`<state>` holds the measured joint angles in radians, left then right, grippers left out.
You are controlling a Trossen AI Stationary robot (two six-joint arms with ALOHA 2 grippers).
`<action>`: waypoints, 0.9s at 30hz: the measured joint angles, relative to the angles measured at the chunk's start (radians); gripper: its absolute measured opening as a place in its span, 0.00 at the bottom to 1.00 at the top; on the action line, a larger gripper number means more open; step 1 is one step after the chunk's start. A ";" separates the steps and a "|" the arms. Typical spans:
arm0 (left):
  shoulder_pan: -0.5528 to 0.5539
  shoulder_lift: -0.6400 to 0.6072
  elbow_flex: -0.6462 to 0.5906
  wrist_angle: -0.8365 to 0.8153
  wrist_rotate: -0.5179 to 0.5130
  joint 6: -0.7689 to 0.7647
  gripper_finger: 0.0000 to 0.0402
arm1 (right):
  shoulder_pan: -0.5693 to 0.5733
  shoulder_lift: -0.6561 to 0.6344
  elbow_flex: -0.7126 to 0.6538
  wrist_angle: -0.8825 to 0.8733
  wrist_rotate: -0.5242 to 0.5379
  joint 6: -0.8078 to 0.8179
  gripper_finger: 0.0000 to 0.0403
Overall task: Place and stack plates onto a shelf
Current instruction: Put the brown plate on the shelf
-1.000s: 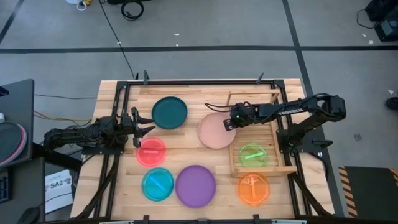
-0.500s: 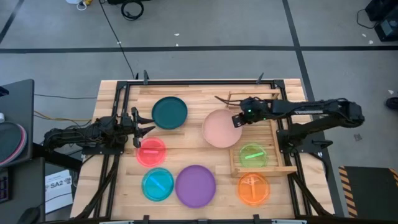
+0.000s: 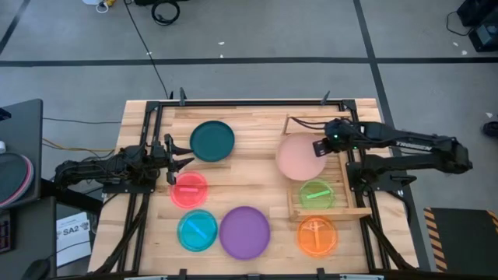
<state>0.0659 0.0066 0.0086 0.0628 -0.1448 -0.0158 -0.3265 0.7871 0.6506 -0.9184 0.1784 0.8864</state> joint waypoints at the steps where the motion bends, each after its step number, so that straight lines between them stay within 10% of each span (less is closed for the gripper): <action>1: 0.000 0.000 0.000 0.000 0.000 0.000 0.36 | -0.004 -0.009 0.000 -0.023 0.017 0.000 0.05; 27: 0.000 0.000 0.000 0.000 0.000 0.000 0.36 | -0.044 0.013 -0.038 -0.159 0.194 0.004 0.05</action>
<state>0.0660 0.0064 0.0086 0.0627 -0.1445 -0.0158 -0.3710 0.8001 0.6124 -1.0771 0.3725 0.8907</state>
